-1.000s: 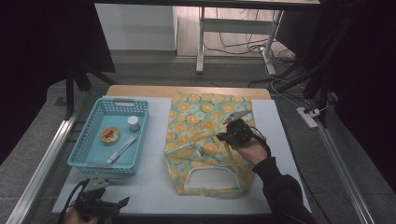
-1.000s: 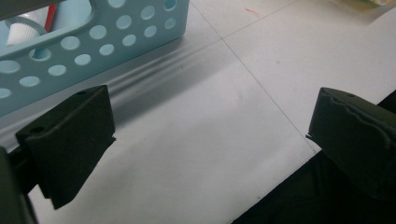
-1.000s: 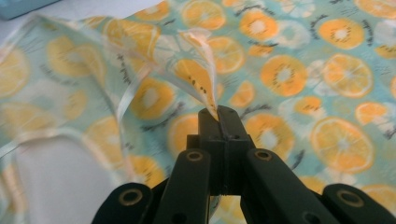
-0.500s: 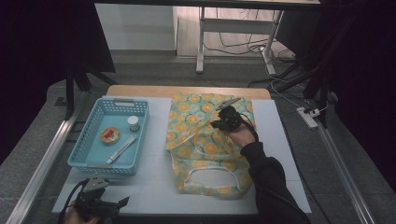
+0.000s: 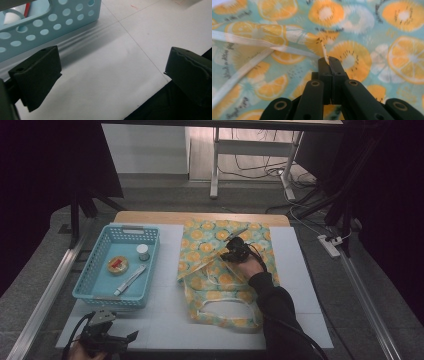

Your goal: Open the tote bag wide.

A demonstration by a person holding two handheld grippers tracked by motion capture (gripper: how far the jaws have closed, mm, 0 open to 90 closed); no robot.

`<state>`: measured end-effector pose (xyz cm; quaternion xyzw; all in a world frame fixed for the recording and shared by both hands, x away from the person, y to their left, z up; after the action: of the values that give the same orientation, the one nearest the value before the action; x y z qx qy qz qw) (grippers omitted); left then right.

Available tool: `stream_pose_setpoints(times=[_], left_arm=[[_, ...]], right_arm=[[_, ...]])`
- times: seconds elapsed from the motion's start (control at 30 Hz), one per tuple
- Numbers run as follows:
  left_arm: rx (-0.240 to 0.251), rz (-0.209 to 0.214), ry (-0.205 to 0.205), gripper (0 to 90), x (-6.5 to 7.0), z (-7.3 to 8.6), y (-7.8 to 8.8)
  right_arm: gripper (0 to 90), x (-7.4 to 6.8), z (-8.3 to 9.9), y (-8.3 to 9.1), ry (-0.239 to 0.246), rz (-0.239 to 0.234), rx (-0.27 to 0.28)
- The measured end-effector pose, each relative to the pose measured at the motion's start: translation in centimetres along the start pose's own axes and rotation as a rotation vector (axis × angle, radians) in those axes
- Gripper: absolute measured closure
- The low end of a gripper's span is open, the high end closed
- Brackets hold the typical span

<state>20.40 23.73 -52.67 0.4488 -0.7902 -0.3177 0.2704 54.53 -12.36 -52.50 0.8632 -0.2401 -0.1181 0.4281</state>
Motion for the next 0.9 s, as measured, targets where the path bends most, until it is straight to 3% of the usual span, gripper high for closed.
stream_pose_setpoints(times=[0.03,0.17,0.2,0.23,0.27,0.47,0.67,0.9], left_arm=[[-0.001,0.001,-0.001,0.5,0.0,0.0,0.0],[-0.002,0.001,0.001,0.5,0.0,0.0,0.0],[-0.002,0.001,0.001,0.5,0.0,0.0,0.0],[-0.002,0.0,0.0,0.5,0.0,0.0,0.0],[-0.003,-0.001,0.0,0.5,0.0,0.0,0.0],[-0.004,-0.003,0.002,0.5,0.0,0.0,0.0],[-0.005,-0.005,0.002,0.5,0.0,0.0,0.0],[-0.009,-0.005,0.001,0.5,0.0,-0.1,-0.1]], right_arm=[[86.8,0.0,0.0,0.0,0.0,0.0,0.0],[70.0,0.4,0.1,0.5,-0.039,-0.005,0.014],[61.8,0.5,0.0,1.0,-0.049,-0.006,0.031],[61.8,0.5,0.0,1.0,-0.049,-0.006,0.031],[54.3,0.5,-0.3,1.6,-0.063,-0.014,0.042],[39.8,-0.1,-0.9,3.6,-0.051,-0.02,0.089],[23.2,-2.2,-1.3,6.2,-0.022,-0.079,0.112],[16.0,-4.9,0.0,7.8,-0.006,-0.118,0.108]])
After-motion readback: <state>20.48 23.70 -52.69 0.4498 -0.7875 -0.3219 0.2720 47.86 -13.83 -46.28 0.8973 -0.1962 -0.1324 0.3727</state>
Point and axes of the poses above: each handheld gripper's, and its own axes: y roughly backward along the jaws, z roughly out of its underside, x roughly to its right, the point moved 1 cm from there along -y, roughly forward along the jaws, and after that the axes turned 1 degree about y, right-handed, at the moved point
